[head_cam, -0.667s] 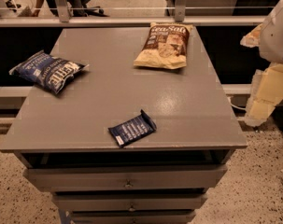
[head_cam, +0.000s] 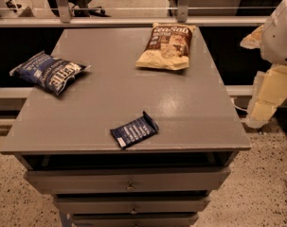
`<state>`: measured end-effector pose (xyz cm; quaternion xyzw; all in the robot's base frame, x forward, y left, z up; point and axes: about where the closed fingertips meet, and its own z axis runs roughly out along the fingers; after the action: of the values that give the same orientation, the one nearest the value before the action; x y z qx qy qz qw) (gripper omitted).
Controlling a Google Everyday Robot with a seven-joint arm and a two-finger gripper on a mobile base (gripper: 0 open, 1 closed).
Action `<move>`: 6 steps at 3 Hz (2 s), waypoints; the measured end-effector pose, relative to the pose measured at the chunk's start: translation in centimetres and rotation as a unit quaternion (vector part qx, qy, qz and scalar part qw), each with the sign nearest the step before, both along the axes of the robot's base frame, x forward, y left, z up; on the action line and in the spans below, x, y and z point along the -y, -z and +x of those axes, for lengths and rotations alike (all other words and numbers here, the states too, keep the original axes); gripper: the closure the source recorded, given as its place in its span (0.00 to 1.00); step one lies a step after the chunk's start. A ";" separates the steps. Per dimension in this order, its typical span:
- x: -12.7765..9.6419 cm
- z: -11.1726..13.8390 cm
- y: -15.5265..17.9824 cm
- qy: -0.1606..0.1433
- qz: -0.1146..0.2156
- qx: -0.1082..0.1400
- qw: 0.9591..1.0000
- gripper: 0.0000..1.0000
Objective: Pick rxbar blueberry
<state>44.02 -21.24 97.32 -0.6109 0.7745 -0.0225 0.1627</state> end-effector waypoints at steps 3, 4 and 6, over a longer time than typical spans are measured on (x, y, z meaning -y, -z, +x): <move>-10.8 -1.2 6.8 -0.147 0.067 -0.004 0.987 0.00; -14.1 -1.1 9.0 -0.169 0.075 -0.010 0.983 0.00; -19.2 0.4 12.4 -0.198 0.083 -0.032 0.976 0.00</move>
Offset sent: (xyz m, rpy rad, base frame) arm -0.0173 0.1192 -0.0805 0.1643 0.0202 0.3625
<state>44.38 -2.07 84.87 -0.7369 0.6421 0.0944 0.1891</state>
